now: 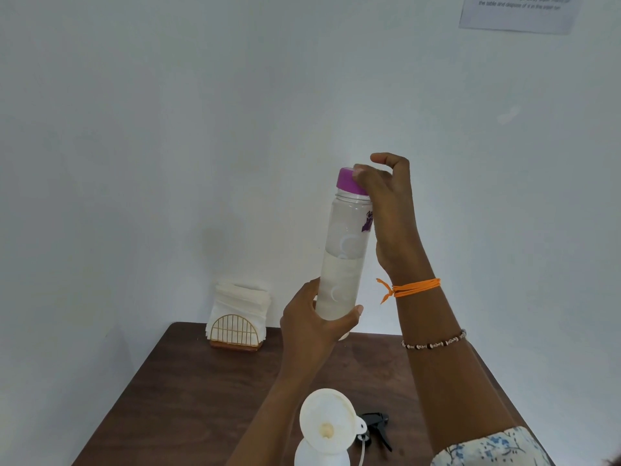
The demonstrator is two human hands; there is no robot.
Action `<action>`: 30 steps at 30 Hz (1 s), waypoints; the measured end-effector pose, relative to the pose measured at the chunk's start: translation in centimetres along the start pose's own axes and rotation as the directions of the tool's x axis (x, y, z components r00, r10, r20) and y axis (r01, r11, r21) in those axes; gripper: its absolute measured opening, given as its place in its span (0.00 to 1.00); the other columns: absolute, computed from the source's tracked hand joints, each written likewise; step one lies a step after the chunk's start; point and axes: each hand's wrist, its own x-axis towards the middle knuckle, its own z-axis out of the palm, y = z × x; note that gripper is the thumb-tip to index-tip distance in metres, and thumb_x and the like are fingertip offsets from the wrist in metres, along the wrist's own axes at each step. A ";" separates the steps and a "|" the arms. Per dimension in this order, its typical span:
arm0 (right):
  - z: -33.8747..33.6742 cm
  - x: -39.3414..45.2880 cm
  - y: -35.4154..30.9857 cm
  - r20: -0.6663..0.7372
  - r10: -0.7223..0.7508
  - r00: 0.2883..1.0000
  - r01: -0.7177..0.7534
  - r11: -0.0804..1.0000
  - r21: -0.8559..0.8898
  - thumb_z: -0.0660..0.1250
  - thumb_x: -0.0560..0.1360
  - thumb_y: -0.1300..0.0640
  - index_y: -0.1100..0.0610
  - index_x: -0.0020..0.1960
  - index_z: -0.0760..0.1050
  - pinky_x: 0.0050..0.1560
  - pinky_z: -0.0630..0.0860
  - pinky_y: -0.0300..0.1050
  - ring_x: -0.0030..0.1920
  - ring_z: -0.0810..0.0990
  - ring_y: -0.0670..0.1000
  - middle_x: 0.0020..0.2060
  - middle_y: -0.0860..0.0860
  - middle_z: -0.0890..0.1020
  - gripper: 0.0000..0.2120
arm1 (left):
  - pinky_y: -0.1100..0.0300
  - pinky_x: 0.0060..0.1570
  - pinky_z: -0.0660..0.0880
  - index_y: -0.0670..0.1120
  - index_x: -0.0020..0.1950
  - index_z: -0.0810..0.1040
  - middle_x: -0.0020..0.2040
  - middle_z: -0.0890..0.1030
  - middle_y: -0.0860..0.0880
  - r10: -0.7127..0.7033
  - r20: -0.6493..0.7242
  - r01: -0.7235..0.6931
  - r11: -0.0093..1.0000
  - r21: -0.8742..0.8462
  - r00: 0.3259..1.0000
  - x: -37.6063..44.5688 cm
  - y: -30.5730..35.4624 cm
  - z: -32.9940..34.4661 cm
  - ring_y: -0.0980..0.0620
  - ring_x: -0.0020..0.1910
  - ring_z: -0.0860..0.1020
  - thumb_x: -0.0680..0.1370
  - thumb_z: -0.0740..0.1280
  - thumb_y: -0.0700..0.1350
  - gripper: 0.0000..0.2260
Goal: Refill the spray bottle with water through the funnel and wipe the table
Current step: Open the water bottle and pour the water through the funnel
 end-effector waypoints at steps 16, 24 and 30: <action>0.1 0.7 0.7 -0.005 -0.099 0.995 0.090 0.923 -0.375 0.73 0.68 0.45 0.47 0.59 0.71 0.55 0.75 0.47 0.57 0.68 0.51 0.54 0.48 0.69 0.23 | 0.78 0.40 0.66 0.52 0.60 0.73 0.52 0.74 0.59 -0.010 -0.004 0.011 1.000 0.024 1.000 0.6 0.1 0.2 0.59 0.47 0.73 0.65 0.76 0.55 0.27; -0.1 0.7 0.6 0.019 -0.081 0.997 0.083 0.974 -0.212 0.72 0.71 0.53 0.49 0.62 0.74 0.52 0.79 0.53 0.55 0.74 0.50 0.59 0.48 0.75 0.21 | 0.78 0.41 0.66 0.53 0.61 0.73 0.57 0.78 0.54 -0.028 0.002 0.028 0.999 0.035 1.000 0.8 -0.2 0.4 0.58 0.48 0.74 0.65 0.75 0.57 0.27; -0.5 0.7 0.4 0.089 -0.051 0.995 0.057 0.996 -0.069 0.68 0.74 0.58 0.49 0.64 0.73 0.36 0.76 0.34 0.58 0.74 0.50 0.61 0.48 0.75 0.18 | 0.81 0.35 0.64 0.53 0.61 0.72 0.51 0.73 0.60 -0.039 0.018 0.038 0.998 0.048 0.999 0.8 -0.2 0.3 0.59 0.46 0.73 0.65 0.75 0.57 0.27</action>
